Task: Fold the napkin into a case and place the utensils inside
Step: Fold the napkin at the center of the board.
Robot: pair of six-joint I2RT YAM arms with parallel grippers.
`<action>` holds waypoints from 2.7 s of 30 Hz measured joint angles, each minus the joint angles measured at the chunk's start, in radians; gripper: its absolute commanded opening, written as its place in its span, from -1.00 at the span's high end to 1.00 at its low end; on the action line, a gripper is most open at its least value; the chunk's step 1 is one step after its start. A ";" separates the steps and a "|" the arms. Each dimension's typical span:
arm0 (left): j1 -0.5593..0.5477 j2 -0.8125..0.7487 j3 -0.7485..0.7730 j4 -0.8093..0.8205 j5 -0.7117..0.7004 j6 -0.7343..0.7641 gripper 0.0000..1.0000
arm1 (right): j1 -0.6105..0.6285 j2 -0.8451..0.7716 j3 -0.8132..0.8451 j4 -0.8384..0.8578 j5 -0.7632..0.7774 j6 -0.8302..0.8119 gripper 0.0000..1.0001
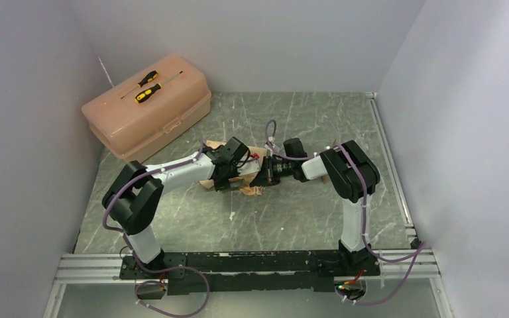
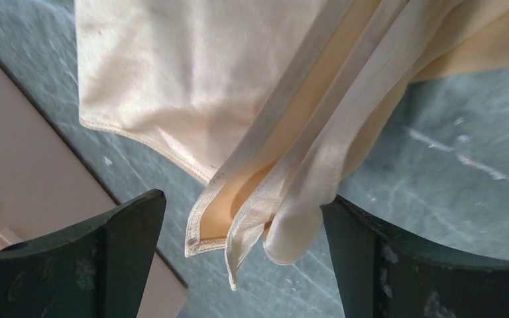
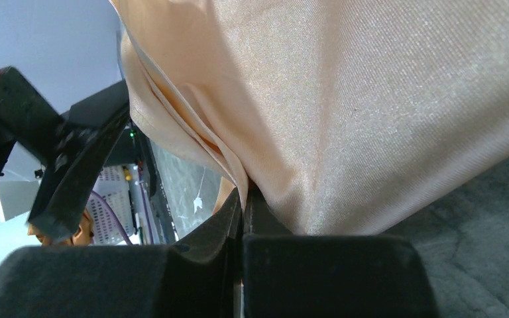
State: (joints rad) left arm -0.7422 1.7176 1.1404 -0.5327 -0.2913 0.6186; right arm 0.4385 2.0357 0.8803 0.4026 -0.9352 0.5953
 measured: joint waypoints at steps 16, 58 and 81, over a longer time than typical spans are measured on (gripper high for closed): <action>0.129 0.013 0.013 0.108 -0.140 0.092 -0.88 | -0.006 0.007 0.018 -0.033 -0.009 0.006 1.00; 0.175 0.131 0.084 -0.016 -0.035 -0.097 -0.88 | -0.008 -0.482 -0.007 -0.198 0.332 -0.157 -1.00; 0.175 0.087 0.409 -0.324 0.246 -0.214 -0.88 | 0.217 -0.714 -0.190 -0.303 0.813 -0.269 -0.56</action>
State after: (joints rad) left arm -0.5667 1.8046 1.5494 -0.8570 -0.0456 0.4042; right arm 0.6556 1.3220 0.6907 0.1001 -0.1219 0.3267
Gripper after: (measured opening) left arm 0.941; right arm 0.831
